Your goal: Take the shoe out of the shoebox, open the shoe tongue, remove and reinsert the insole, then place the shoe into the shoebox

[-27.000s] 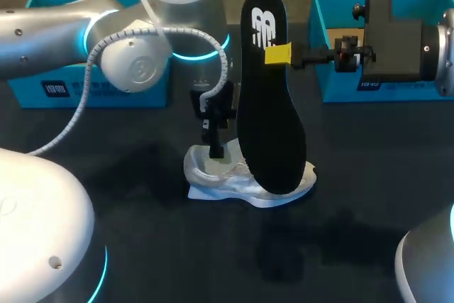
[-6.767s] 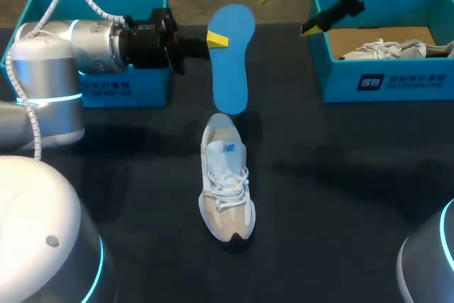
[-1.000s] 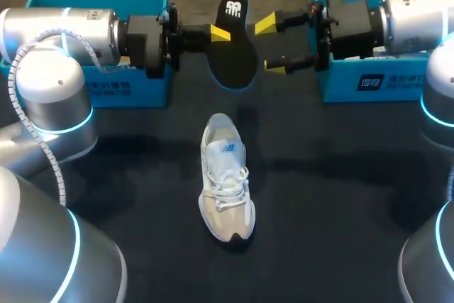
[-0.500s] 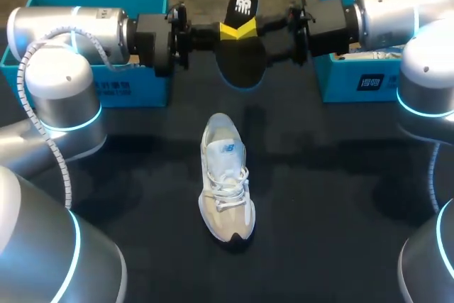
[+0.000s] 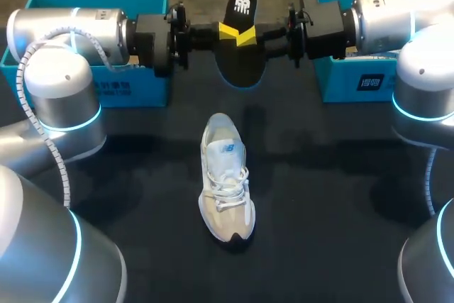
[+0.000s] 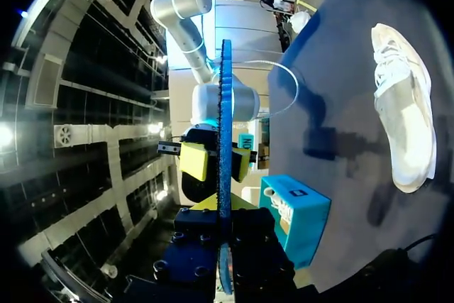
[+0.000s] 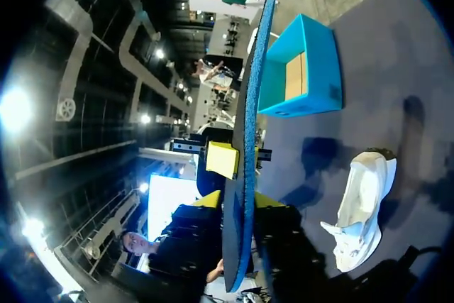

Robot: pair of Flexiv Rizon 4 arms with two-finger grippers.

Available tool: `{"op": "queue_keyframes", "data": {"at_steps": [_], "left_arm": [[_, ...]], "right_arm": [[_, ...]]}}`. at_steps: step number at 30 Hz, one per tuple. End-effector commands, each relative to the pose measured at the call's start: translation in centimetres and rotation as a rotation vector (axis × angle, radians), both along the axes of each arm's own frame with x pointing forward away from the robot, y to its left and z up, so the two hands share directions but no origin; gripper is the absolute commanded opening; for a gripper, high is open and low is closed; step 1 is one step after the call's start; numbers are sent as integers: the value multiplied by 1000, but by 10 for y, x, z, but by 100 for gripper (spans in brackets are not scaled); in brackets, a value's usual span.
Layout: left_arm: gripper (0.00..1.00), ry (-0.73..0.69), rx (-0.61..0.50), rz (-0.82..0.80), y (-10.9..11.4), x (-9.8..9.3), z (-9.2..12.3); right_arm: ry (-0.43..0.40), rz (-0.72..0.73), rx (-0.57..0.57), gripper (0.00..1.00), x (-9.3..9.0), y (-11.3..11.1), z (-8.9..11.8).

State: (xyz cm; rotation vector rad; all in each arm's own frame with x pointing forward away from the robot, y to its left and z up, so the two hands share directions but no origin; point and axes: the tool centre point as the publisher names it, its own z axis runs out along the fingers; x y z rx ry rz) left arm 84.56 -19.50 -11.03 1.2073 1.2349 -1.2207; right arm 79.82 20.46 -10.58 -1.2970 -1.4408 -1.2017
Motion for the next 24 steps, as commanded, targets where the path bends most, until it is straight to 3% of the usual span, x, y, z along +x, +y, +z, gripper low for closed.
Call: {"op": "queue_keyframes", "data": {"at_steps": [1,7,8,9,10,16,24], "left_arm": [[0,-2,-10,-1,-1,-1,0],[0,-9,-22,-6,-3,-3,0],[8,-24,-22,-3,-2,-4,0],[60,-29,-27,1,-2,-4,0],[100,-29,-29,0,-2,-4,0],[100,-32,-14,-14,13,-3,-2],[100,-82,-29,-73,37,-9,-5]], "right_arm": [[-4,-2,20,0,0,2,-2],[-34,0,61,0,0,4,-4],[-50,0,79,0,0,4,-4],[-71,0,101,0,0,4,-4],[-101,0,121,0,0,3,-3],[-344,64,146,0,1,0,4],[-506,118,71,0,7,-1,10]]}}
